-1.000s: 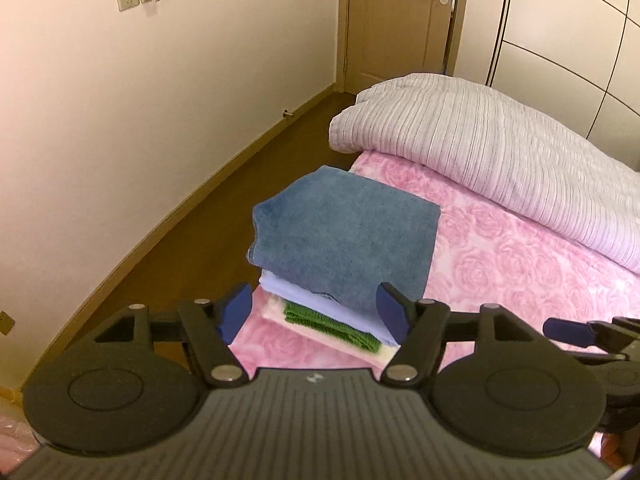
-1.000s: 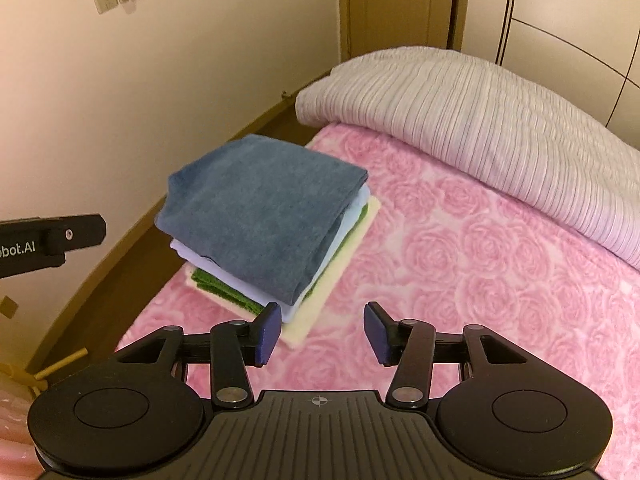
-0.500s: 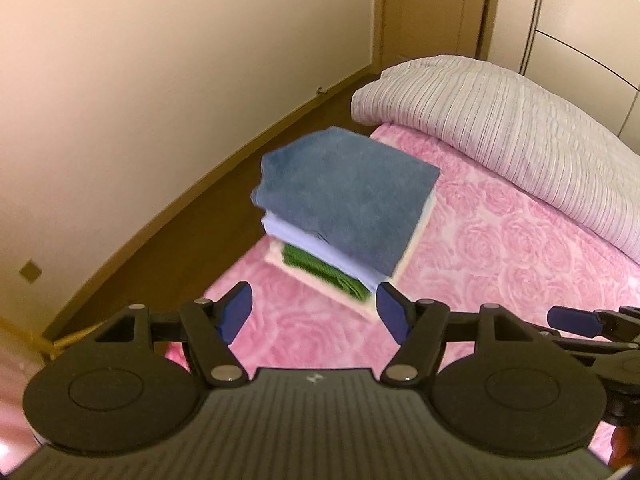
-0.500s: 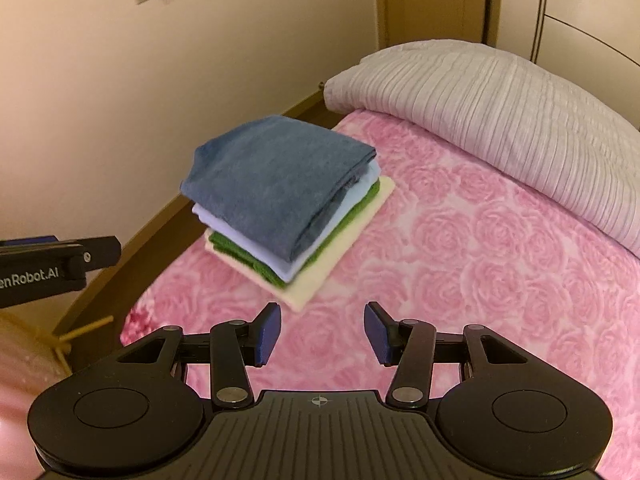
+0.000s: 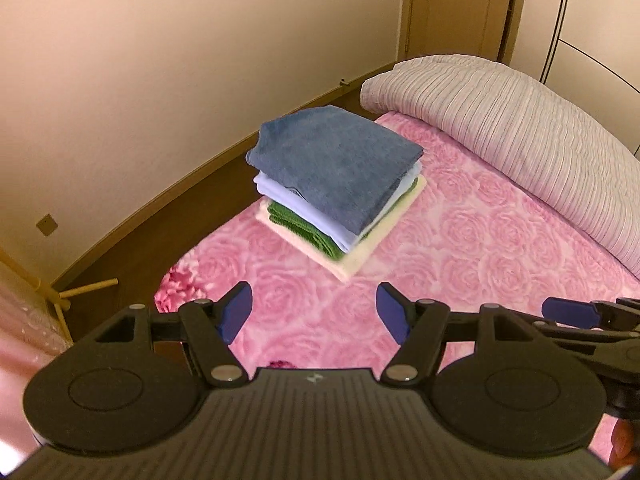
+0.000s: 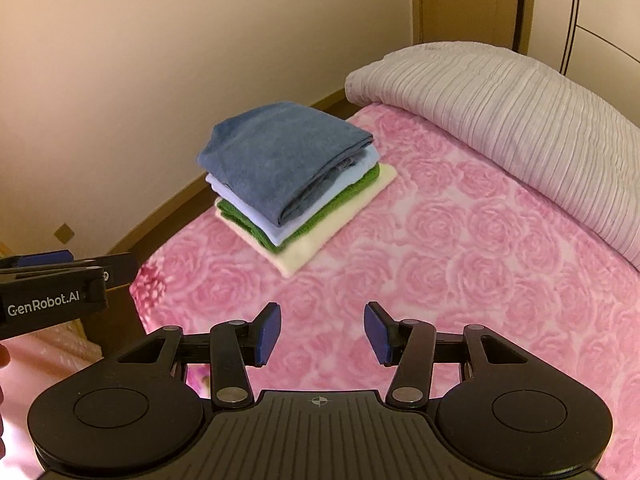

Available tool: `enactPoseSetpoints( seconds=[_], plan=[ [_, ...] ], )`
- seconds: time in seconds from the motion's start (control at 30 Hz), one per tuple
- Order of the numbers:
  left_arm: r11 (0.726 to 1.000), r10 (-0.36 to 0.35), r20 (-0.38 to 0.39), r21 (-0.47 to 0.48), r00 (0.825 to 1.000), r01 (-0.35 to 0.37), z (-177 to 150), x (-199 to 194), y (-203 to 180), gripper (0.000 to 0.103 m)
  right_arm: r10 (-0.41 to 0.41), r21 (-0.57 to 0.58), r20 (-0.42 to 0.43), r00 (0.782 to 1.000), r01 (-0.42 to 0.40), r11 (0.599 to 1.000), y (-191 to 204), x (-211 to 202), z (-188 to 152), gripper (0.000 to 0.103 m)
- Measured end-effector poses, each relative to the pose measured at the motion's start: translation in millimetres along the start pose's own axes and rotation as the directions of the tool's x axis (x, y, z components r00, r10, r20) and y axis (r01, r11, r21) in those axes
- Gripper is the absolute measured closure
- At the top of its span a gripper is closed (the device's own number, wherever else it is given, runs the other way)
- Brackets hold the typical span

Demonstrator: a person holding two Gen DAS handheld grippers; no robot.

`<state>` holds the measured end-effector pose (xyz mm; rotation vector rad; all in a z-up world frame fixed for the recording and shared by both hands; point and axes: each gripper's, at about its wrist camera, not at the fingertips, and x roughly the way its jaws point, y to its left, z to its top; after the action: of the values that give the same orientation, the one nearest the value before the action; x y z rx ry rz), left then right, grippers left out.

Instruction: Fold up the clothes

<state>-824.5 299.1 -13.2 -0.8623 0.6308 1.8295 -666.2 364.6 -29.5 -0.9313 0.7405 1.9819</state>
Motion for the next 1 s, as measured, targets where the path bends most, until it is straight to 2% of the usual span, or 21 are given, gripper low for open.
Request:
enactPoseSetpoints(
  seconds=[0.4,0.73,1.0],
  plan=[
    [0.998,0.014,-0.031,-0.059,0.999,-0.015,-30.4,-9.1,-33.8,0.038,0.018,-0.054,-0.036,0.999,-0.020,0.998,-33.6,-12.0,-18.4,0.053],
    [0.997,0.024,-0.036,-0.076,0.999,-0.027,-28.7,-4.0,-59.0,0.038,0.030,-0.063,-0.054,0.998,-0.033,0.997,-59.0,-5.4,-8.9,0.053],
    [0.996,0.033,-0.069,-0.076,0.997,-0.038,-25.5,11.5,-64.4,0.038,0.047,-0.067,-0.097,0.994,-0.054,0.996,-62.5,13.6,-3.2,0.053]
  ],
)
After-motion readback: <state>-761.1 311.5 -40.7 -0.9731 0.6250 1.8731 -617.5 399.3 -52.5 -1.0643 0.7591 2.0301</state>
